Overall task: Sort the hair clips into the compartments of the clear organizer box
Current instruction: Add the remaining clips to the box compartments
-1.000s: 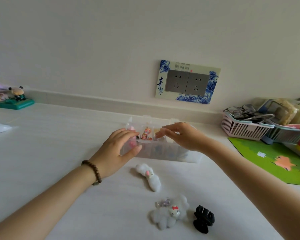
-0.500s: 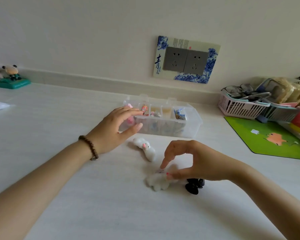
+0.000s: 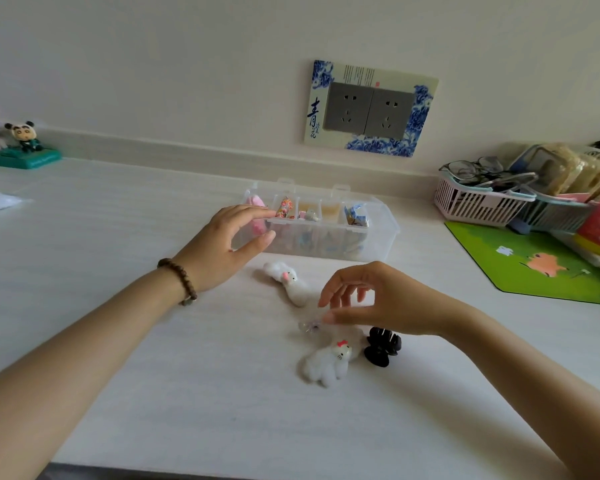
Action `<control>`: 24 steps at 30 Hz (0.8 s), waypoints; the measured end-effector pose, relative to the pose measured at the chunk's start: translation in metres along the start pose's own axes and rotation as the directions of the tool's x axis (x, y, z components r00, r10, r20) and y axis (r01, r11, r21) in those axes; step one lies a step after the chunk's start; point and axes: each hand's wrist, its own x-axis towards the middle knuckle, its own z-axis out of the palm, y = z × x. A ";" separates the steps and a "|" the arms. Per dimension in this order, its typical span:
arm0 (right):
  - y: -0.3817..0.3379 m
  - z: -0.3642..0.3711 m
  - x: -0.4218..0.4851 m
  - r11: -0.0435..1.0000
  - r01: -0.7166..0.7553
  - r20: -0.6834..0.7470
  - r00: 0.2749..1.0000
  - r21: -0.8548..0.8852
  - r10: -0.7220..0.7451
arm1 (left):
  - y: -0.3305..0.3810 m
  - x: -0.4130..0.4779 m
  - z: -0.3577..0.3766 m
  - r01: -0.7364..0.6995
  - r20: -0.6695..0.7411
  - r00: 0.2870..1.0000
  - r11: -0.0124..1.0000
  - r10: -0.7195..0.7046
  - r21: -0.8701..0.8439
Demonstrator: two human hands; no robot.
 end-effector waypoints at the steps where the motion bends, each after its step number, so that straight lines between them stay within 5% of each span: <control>1: 0.001 0.000 0.003 1.000 -0.011 -0.010 1.000 0.004 0.011 | 0.000 0.000 0.000 -0.007 -0.002 1.000 1.000 0.007 0.007; 16: 0.004 -0.002 0.036 0.998 0.028 0.023 0.999 -0.049 -0.027 | -0.002 0.003 0.011 -0.107 0.003 0.994 0.989 0.108 0.098; 19: 0.005 -0.024 0.046 0.997 0.072 -0.171 0.982 -0.028 -0.075 | -0.002 0.004 0.011 -0.112 0.015 0.994 0.991 0.112 0.078; 22: 0.011 -0.050 0.059 0.998 0.034 -0.473 0.879 -0.061 -0.058 | -0.001 0.004 0.011 -0.103 0.016 0.995 0.994 0.102 0.045; 24: 0.018 -0.058 0.070 0.996 -0.031 -0.551 0.834 -0.086 -0.022 | 0.000 0.005 0.010 -0.139 -0.014 0.990 0.987 0.141 0.079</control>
